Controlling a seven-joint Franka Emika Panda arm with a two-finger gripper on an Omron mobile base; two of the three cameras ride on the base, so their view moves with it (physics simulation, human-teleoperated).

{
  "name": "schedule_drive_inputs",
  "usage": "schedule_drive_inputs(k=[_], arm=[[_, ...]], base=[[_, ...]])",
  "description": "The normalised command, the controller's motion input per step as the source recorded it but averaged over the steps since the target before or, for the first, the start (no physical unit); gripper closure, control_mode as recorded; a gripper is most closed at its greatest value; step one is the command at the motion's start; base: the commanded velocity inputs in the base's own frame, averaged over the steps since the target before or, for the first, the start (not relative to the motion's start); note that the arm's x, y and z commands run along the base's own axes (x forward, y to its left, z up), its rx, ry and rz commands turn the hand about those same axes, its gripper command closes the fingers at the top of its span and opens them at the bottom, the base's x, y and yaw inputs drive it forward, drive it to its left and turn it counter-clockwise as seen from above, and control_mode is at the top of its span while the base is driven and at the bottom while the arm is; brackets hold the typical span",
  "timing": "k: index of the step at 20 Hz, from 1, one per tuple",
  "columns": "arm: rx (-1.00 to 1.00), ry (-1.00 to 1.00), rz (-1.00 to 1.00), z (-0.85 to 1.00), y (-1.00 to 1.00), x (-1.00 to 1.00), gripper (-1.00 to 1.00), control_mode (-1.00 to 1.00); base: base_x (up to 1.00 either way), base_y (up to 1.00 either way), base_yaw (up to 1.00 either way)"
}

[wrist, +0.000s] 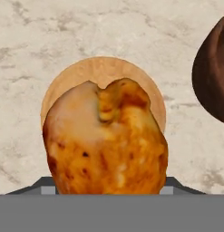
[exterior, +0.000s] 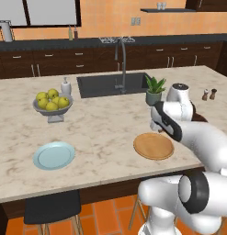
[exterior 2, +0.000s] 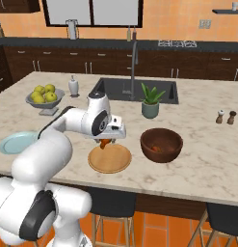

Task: Pick the chicken drumstick and bell pepper from their plates and place them in the bowl. Then put the bowl in the fridge.

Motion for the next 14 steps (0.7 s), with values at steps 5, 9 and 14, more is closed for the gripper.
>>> schedule_drive_inputs(k=[5, 9, 14], arm=[[-0.08, 0.06, -0.03, 0.05, -0.84, 0.12, 1.0, -1.0], [0.0, 0.03, -0.01, 0.01, -0.78, 0.35, 1.0, -1.0], [0.02, 0.02, 0.0, 0.01, -0.59, 0.41, 1.0, -1.0]], base=[[0.0, 0.0, 0.0], [0.0, 0.0, 0.0], [0.0, 0.0, 0.0]])
